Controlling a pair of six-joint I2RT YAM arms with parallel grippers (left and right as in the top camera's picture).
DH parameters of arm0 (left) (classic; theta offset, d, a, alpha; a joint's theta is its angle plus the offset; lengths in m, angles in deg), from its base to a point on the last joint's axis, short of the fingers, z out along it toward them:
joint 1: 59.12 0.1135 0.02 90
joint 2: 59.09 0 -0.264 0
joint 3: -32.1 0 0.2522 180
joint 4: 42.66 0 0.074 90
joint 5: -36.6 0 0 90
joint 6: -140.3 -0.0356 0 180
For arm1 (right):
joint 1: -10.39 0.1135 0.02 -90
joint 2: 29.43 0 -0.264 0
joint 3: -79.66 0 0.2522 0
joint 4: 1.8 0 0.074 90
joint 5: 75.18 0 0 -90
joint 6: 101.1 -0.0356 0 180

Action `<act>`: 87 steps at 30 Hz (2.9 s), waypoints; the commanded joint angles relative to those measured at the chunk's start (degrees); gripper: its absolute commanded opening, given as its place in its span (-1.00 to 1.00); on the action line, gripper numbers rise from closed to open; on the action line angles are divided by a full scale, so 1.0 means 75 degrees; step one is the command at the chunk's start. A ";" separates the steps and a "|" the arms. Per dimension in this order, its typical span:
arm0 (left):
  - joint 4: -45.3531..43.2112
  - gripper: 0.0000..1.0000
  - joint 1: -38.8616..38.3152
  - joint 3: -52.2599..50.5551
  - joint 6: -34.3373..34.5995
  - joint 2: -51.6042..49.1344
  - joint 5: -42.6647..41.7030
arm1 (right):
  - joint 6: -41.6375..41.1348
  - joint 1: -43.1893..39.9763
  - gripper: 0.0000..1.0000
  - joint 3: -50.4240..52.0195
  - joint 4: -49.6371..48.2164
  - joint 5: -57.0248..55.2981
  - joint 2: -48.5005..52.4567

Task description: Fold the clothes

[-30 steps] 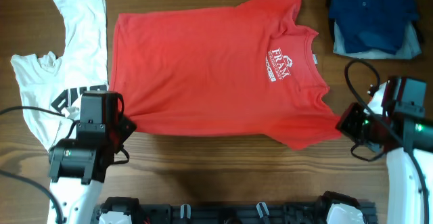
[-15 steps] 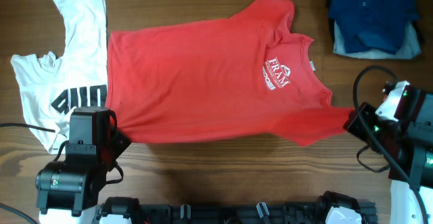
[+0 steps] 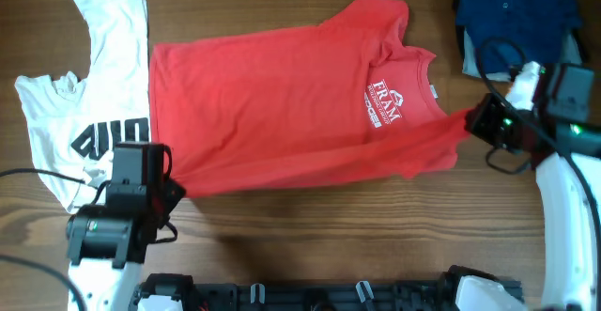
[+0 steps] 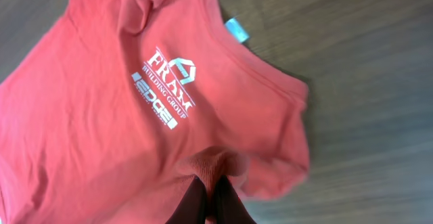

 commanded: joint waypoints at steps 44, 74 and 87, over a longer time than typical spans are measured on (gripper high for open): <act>-0.5097 -0.92 0.0962 -0.0181 -0.0632 -0.5106 0.0979 | 0.0172 0.0836 -0.91 -0.0163 -0.3439 0.0055 0.3092; -0.4173 0.99 0.0962 0.0347 -0.1239 -0.4438 0.0804 | 0.0201 0.1241 0.87 -0.0970 -0.2917 0.0277 0.2993; -0.4709 1.00 0.0962 0.0353 -0.2862 -0.4179 -0.0749 | 0.1081 0.1475 0.89 -0.0979 -0.2987 0.0248 0.2885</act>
